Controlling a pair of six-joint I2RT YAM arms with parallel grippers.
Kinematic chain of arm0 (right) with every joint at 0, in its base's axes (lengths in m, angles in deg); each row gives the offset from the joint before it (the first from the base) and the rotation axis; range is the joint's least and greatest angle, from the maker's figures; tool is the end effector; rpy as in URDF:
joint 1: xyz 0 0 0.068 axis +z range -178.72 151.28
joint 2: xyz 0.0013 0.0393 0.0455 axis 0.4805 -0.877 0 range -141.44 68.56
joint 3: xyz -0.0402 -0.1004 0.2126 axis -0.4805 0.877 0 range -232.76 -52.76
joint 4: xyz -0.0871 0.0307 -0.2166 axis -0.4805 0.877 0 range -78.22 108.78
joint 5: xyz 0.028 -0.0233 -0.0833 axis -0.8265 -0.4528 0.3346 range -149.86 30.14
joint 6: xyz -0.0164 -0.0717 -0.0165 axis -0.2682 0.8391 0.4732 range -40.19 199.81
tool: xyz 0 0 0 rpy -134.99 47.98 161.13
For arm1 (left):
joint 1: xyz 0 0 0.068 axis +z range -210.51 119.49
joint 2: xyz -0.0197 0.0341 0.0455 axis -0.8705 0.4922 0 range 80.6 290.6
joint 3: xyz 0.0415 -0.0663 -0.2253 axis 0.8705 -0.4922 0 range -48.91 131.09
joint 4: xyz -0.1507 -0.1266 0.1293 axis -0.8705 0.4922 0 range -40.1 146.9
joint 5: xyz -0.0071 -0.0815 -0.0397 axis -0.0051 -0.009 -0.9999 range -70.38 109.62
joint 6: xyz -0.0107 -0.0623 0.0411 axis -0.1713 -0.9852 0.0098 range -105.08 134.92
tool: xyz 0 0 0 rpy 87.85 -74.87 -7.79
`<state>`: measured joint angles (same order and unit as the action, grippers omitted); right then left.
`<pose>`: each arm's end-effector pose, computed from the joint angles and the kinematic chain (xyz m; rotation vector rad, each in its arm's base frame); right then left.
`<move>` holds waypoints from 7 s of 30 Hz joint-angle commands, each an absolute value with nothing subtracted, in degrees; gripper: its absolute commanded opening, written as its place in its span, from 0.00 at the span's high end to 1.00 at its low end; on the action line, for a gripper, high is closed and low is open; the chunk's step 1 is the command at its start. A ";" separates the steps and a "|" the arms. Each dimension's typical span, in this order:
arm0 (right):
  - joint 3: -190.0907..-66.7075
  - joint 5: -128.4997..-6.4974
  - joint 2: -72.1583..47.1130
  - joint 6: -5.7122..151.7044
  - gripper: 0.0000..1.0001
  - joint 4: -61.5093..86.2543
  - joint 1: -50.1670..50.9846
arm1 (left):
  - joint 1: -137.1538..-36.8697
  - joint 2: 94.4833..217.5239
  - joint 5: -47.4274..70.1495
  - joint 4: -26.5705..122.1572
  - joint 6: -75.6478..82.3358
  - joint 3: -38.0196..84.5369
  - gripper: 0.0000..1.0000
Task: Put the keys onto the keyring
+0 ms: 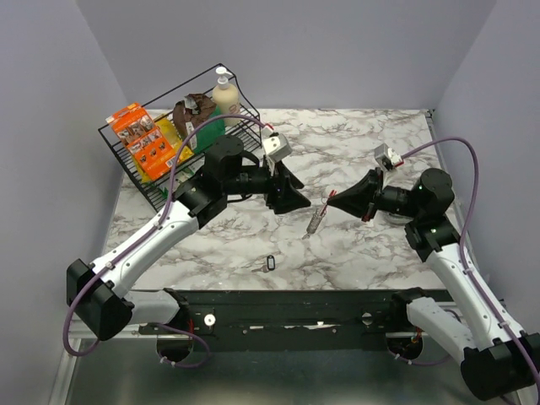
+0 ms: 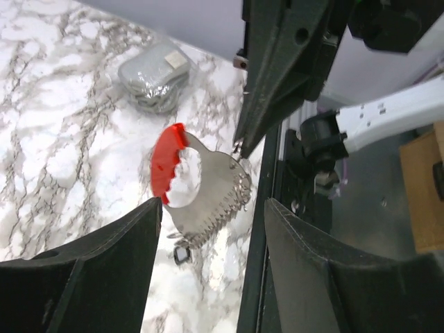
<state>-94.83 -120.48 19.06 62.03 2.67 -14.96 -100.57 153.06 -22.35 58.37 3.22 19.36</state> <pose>0.1810 0.1013 0.3216 -0.8238 1.4840 1.2253 0.1950 -0.2193 0.3486 0.9992 1.6472 -1.2788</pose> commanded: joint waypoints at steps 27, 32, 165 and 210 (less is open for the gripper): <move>-95.66 -119.89 14.07 42.82 1.00 -26.97 -15.10 | -92.68 156.80 -33.90 5.07 -36.14 7.78 0.43; -96.10 -119.98 11.34 38.51 1.00 -32.51 -15.01 | -94.44 157.59 -33.38 4.11 -35.09 8.04 0.44; -90.12 -106.61 17.32 53.72 0.00 5.27 -15.01 | -97.34 138.60 -7.53 41.73 11.85 -1.36 1.00; -89.59 -101.35 10.73 62.49 0.00 13.36 -0.78 | -71.67 129.81 -24.31 33.81 -16.19 -10.42 1.00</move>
<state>-90.06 -105.94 12.35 61.29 12.18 -4.58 -71.93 129.83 -24.30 32.18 -16.34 -12.57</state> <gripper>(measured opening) 0.996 0.009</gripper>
